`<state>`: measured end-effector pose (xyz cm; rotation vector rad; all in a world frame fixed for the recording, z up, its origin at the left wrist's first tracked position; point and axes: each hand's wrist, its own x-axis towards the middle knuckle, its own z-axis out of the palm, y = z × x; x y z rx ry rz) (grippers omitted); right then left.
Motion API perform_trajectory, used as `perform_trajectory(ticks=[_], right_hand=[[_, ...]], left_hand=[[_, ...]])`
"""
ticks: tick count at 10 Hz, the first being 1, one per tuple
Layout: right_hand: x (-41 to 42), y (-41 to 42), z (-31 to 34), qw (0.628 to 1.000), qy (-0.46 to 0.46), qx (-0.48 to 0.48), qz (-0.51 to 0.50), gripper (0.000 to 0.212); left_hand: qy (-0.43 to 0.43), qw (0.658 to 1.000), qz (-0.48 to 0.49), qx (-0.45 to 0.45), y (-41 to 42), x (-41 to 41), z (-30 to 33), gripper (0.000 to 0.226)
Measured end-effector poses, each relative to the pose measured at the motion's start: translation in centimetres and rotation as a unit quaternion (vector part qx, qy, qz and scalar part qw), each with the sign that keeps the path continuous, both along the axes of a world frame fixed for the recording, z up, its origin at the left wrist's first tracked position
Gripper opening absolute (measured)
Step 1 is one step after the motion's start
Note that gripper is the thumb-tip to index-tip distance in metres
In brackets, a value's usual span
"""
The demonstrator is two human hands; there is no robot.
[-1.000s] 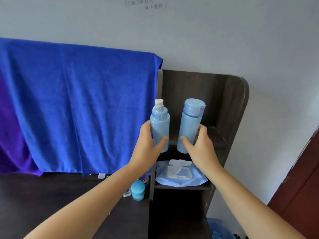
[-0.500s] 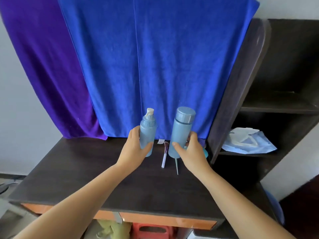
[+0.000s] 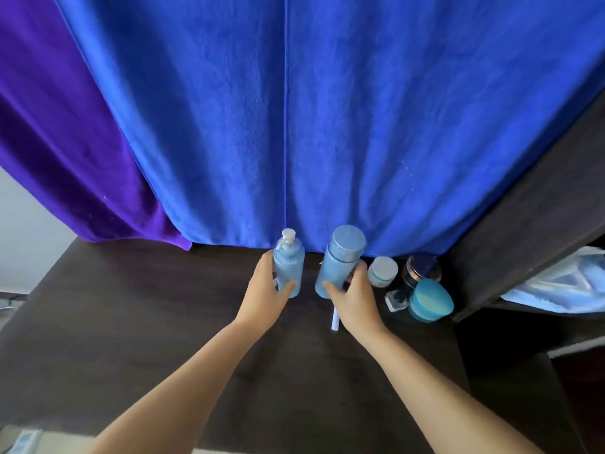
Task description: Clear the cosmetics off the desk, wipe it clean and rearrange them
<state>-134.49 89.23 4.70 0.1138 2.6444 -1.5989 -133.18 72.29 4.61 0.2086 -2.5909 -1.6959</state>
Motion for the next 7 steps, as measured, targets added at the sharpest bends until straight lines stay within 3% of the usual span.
perform_trajectory(ticks=[2,3,5,7], right_hand=[[-1.8,-1.2,-2.5,0.999,0.011,-0.018,-0.032,0.052],[-1.8,-1.4,-3.0,0.999,0.030,-0.009,-0.035,0.065],[-2.2,-1.5,-4.1,0.999,0.048,0.020,-0.010,0.055],[-2.1,-0.6,-4.0,0.999,0.032,0.023,0.031,0.099]], left_hand=[[-0.017,0.999,-0.028,0.007,-0.6,-2.0,-1.9,0.062],[-0.009,0.999,-0.042,0.021,-0.7,-2.4,-2.5,0.057],[-0.006,0.998,-0.064,0.018,-0.9,-2.8,-3.2,0.060],[-0.016,0.997,-0.057,-0.039,-1.5,-1.9,-1.2,0.090]])
